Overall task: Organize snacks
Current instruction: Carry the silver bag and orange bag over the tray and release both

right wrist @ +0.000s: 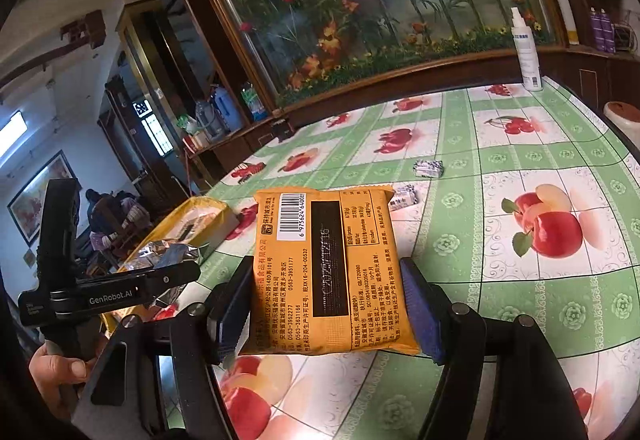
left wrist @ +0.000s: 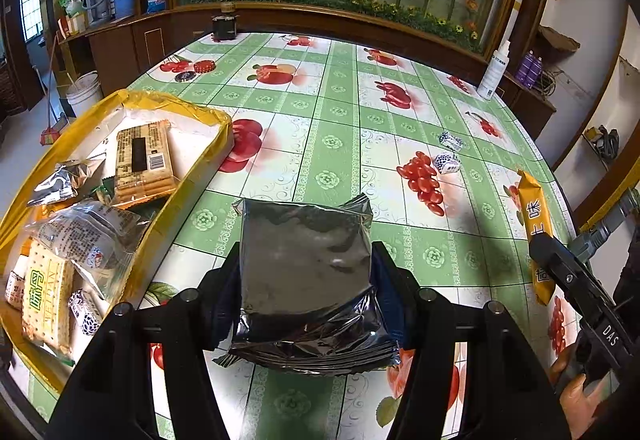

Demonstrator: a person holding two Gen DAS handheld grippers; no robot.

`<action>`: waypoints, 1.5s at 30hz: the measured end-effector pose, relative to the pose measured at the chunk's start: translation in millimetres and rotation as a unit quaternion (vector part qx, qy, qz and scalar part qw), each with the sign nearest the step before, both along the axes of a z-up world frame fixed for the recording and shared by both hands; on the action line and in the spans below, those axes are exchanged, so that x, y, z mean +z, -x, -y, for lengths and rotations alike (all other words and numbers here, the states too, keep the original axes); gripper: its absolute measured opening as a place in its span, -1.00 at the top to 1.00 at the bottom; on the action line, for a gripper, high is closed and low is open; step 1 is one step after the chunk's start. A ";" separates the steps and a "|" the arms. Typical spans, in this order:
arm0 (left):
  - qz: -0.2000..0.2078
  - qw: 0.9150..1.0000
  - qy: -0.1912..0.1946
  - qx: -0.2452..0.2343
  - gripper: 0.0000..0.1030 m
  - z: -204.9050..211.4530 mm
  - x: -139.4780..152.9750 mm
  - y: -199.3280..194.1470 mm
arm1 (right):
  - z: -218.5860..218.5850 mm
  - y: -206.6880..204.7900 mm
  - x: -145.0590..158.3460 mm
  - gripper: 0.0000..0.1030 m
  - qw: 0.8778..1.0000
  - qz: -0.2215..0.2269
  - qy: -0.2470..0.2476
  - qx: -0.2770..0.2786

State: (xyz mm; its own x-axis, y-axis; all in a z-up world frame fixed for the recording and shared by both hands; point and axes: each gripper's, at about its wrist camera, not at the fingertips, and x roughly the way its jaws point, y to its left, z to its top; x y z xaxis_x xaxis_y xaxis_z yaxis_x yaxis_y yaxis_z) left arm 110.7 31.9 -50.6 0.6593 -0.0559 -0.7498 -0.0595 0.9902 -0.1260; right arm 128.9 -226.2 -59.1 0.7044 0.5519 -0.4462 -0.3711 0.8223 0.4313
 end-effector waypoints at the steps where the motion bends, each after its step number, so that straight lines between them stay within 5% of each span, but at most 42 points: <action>1: 0.001 1.000 -0.001 0.000 -0.14 0.7 1.0 0.5 | -0.1 0.9 0.7 -0.38 1.000 0.002 -0.003 0.001; 33: 0.013 1.000 -0.010 -0.007 -0.14 -4.4 6.6 14.3 | -2.9 8.1 5.3 -0.38 1.000 0.013 -0.026 0.011; 45: 0.032 0.999 -0.009 0.038 -0.14 -68.4 16.0 44.6 | -71.6 17.7 25.9 -0.37 0.997 0.026 -0.026 0.069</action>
State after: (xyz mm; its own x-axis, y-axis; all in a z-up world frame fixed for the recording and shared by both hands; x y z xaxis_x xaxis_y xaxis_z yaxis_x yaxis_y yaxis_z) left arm 66.2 100.3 -34.7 0.7076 0.0096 -0.7065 -0.1266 0.9855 -0.1134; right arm 111.3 -154.5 -33.2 0.6413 0.6667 -0.3797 -0.5023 0.7389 0.4491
